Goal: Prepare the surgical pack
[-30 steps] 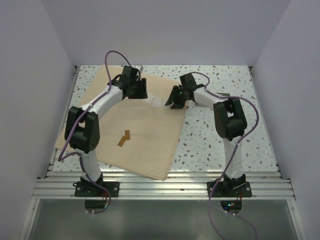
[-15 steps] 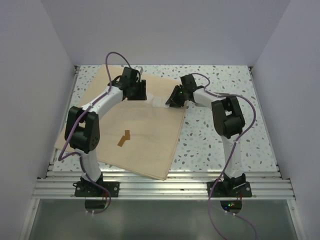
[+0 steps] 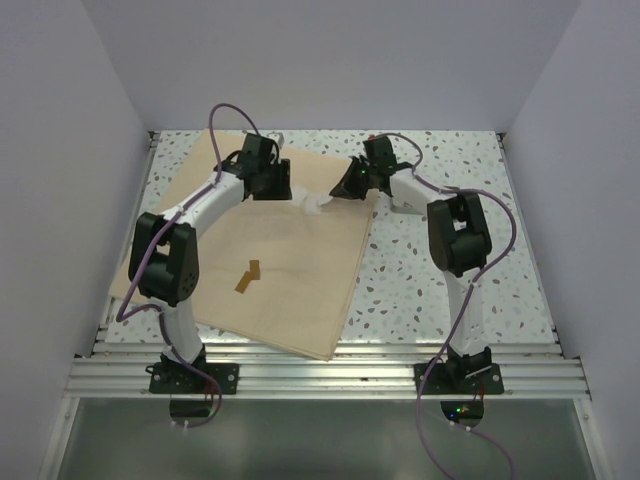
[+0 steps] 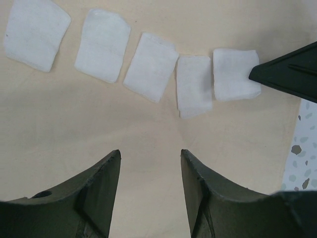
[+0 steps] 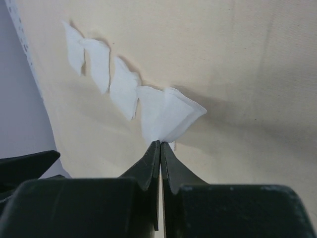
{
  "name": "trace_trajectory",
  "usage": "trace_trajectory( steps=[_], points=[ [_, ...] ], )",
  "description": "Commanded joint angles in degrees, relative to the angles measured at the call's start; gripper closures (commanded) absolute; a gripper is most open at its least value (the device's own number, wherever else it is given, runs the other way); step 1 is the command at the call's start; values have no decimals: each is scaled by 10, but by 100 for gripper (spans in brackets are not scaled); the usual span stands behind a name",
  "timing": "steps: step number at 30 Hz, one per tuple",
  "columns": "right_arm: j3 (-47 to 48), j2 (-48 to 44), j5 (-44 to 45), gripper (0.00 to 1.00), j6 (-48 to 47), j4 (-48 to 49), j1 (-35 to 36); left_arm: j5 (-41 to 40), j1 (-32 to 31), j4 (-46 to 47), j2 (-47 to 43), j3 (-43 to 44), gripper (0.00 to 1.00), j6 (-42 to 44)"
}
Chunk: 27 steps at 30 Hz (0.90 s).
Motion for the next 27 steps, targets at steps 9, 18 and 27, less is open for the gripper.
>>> trace_trajectory(
  steps=[9, 18, 27],
  points=[
    [15, -23, -75, 100, 30, 89, 11, 7, 12, 6, -8, 19, 44, -8],
    [66, 22, -84, 100, 48, 85, 21, 8, 16, -1, 2, 30, 44, -6],
    [16, 31, -62, 100, 53, 118, 27, 10, 19, -6, -3, 22, 44, -6]
  ],
)
